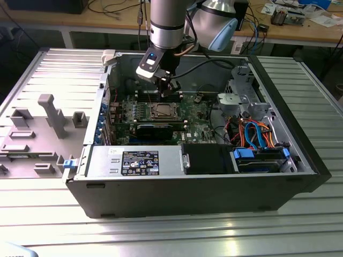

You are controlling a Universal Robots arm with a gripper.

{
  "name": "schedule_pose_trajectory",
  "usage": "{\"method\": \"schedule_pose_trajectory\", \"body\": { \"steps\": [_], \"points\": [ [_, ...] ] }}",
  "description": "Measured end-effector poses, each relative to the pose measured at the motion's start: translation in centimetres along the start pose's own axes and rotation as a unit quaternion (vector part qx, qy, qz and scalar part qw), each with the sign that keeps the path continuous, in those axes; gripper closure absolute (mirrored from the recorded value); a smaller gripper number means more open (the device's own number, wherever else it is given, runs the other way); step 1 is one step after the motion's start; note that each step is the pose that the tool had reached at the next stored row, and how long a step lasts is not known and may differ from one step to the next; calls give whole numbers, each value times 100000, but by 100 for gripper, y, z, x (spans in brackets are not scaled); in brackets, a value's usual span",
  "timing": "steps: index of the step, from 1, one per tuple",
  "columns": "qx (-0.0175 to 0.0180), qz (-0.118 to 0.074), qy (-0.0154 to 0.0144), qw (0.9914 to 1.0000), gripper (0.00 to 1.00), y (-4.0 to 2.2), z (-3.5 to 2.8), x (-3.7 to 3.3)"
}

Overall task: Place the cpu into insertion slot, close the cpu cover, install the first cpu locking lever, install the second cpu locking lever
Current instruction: 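Install the first cpu locking lever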

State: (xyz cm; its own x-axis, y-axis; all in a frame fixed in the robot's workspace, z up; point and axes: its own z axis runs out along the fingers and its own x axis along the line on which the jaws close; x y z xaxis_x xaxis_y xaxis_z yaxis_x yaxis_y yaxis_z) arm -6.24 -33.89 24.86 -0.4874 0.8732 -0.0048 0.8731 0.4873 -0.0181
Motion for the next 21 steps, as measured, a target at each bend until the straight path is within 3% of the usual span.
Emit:
{"method": "schedule_pose_trajectory", "body": {
  "steps": [21],
  "points": [
    [-6, -1320, -25, 99991, 89, 0, 0, 0]
  ]
}}
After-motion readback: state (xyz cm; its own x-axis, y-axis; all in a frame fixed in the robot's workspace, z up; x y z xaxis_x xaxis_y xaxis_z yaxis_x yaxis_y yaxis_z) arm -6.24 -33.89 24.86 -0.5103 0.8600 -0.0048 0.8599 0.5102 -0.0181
